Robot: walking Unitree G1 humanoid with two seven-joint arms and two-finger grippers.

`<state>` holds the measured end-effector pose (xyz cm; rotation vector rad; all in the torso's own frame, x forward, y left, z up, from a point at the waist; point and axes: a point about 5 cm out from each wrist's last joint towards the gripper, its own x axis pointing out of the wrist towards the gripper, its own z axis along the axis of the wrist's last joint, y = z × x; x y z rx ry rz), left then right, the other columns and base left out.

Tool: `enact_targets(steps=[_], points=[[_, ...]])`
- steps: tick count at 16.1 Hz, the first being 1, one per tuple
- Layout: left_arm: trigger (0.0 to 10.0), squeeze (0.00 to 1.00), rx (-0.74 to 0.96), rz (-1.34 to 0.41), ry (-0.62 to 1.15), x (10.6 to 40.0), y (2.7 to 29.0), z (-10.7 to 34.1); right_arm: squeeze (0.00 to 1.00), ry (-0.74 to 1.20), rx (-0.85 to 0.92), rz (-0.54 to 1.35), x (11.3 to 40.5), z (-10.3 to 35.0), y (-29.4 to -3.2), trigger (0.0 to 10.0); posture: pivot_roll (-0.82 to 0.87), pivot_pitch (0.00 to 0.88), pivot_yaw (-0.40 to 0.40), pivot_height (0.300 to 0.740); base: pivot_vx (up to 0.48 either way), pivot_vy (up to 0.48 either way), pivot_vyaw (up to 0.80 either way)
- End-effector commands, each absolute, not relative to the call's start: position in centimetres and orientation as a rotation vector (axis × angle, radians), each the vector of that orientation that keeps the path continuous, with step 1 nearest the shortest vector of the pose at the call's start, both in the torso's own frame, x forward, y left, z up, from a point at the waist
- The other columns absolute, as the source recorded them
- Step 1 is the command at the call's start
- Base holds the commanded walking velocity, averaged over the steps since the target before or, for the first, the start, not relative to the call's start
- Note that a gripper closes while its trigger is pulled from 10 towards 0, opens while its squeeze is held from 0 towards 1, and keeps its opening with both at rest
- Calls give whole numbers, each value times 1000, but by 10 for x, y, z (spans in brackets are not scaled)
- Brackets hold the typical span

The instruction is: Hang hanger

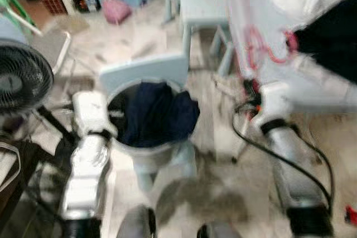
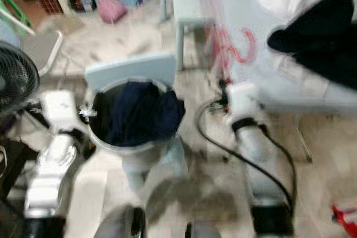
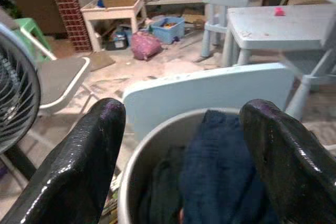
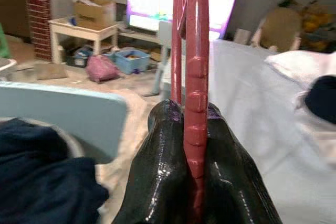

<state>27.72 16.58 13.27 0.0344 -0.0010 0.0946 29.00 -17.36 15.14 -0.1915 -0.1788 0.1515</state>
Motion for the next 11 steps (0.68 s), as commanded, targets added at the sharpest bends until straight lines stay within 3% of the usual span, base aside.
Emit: enact_targets(steps=[1,8,11], points=[[10000,0,49,134,11,276,178,130,0,-195,-185,172,290,153,-167,10000,-4,125,-10,740,326,0,0],[10000,0,35,161,55,276,179,120,0,-186,-198,187,286,152,-168,10000,-14,139,-22,740,39,0,0],[10000,0,33,203,155,282,191,103,0,-168,-216,193,279,151,-173,10000,-38,163,-31,740,0,0,0]])
